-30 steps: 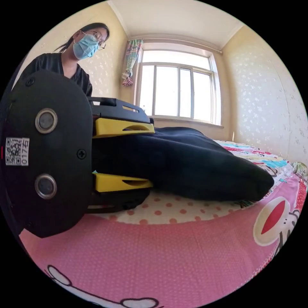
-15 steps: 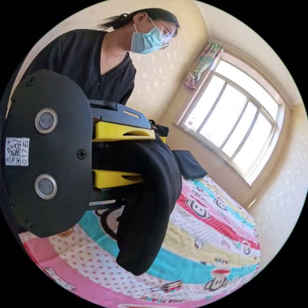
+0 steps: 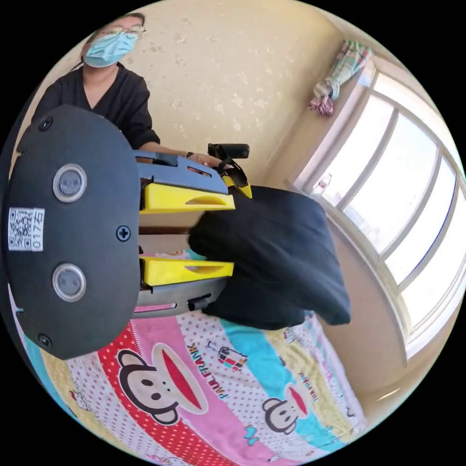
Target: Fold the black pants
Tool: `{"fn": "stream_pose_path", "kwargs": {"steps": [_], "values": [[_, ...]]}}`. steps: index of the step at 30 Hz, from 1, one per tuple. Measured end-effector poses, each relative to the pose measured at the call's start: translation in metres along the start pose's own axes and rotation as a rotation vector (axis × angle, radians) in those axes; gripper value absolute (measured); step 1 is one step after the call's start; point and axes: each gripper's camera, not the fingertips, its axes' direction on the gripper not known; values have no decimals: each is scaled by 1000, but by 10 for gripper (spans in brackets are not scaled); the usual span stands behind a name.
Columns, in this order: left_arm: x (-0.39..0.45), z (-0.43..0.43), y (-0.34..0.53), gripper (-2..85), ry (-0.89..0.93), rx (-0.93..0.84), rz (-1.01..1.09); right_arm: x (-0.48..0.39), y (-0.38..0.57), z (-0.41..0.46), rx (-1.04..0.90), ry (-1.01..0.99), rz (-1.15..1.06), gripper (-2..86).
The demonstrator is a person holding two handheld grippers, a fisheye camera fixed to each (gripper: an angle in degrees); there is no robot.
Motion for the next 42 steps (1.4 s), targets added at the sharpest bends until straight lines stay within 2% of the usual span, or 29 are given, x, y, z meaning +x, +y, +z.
{"fn": "stream_pose_path", "kwargs": {"steps": [2,3,5,6,9,11,13,14,15,17,18,19,20,21,22,23,24,26,28,30,32,33,35,38,39,42], "values": [[-98,32,31,129,160,-82,-176,31,27,35,-89,24,43,115],[-122,38,43,115,219,-100,-225,50,51,52,-140,24,79,106],[-205,53,95,84,459,-109,-427,74,98,60,-151,-12,122,84],[-224,54,109,72,509,-95,-477,87,133,54,-119,-66,158,60],[-317,76,186,6,813,-44,-876,110,217,18,41,-262,250,29],[-377,116,255,-4,1233,95,-1255,121,266,-4,132,-344,340,27],[-405,128,286,-8,1420,245,-1369,129,308,-20,177,-407,433,32],[-429,124,297,-9,1403,221,-1349,134,333,-28,179,-430,496,40],[-441,117,301,-9,1343,188,-1320,131,348,-35,159,-447,480,59],[-473,80,318,-10,892,-73,-1316,119,359,-43,58,-403,467,76],[-477,73,322,-10,771,-167,-1330,105,360,-52,4,-312,460,82],[-483,63,329,-10,580,-365,-1347,96,359,-56,-28,-256,459,83],[-489,61,334,-10,481,-556,-1334,81,357,-66,-97,-120,480,87],[-491,61,336,-10,455,-645,-1318,70,354,-75,-165,35,530,91],[-496,61,339,-10,392,-808,-1288,65,352,-79,-200,111,556,92],[-498,58,339,-10,275,-956,-1267,59,349,-84,-266,246,604,95],[-499,56,338,-10,206,-1018,-1255,59,347,-87,-318,351,653,92],[-499,58,325,-10,5,-1239,-1164,68,347,-84,-370,429,722,76],[-493,70,313,-10,-107,-1396,-1075,88,351,-72,-399,459,820,42],[-483,86,302,-10,-210,-1565,-981,92,352,-66,-338,421,911,18],[-464,110,287,-10,-390,-1745,-822,81,343,-57,-362,474,878,13],[-459,115,283,-10,-456,-1778,-773,73,335,-47,-396,531,846,11],[-439,138,264,-10,-751,-1872,-562,64,324,-30,-447,625,840,9],[-409,166,245,-10,-1024,-1948,-345,50,306,1,-597,776,811,7],[-402,171,242,-10,-1052,-1955,-317,44,302,12,-660,816,772,6],[-362,196,239,-10,-1114,-1956,-211,31,306,18,-680,836,773,4]]}}
